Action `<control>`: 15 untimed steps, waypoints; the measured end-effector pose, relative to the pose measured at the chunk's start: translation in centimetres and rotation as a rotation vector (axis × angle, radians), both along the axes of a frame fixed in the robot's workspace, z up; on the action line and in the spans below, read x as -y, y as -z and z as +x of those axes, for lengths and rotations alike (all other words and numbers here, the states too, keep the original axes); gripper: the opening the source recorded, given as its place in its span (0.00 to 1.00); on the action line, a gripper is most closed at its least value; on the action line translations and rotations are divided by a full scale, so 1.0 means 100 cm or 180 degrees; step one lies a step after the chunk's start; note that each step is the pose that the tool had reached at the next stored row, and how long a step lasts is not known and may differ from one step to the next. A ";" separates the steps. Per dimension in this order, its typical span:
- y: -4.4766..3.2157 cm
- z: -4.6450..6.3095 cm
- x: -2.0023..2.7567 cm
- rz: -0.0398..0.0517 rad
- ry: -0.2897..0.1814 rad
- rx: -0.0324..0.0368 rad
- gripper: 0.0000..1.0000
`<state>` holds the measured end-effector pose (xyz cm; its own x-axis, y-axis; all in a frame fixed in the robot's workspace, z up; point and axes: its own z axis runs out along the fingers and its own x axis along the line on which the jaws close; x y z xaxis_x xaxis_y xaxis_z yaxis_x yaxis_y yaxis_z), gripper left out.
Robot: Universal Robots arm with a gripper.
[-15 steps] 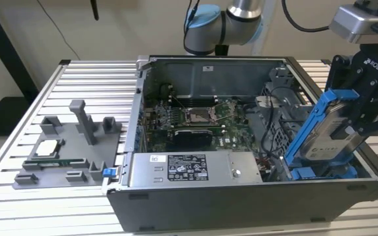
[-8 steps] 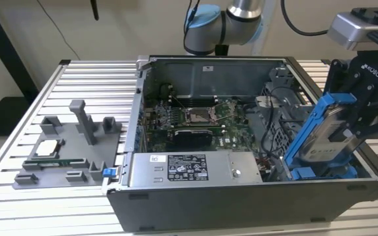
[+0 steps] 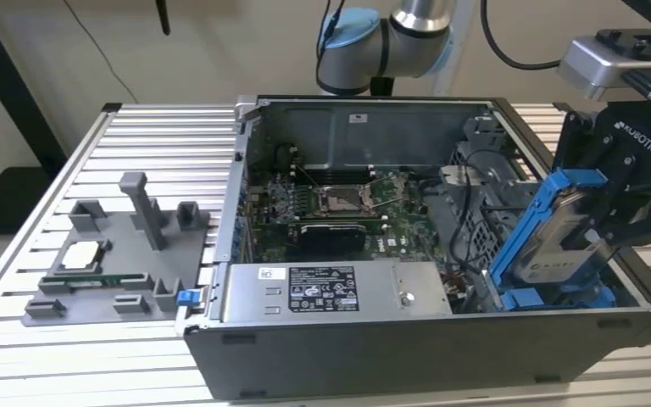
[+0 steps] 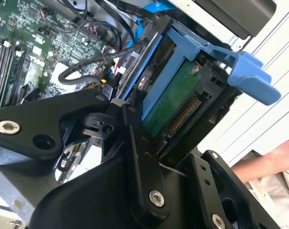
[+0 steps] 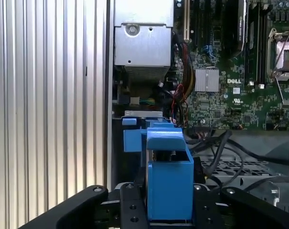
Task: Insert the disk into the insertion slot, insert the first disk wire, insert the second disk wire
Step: 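Insert the disk into the insertion slot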
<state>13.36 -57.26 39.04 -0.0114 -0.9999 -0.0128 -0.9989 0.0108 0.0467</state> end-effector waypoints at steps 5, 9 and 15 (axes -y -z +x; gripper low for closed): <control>0.0079 0.000 -0.0004 0.0001 -0.0003 0.0000 0.00; 0.0079 0.000 -0.0004 0.0000 -0.0008 0.0000 0.00; 0.0079 0.000 -0.0004 0.0000 -0.0015 -0.0001 0.00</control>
<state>13.39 -57.22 38.25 -0.0067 -0.9999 -0.0129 -0.9989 0.0061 0.0470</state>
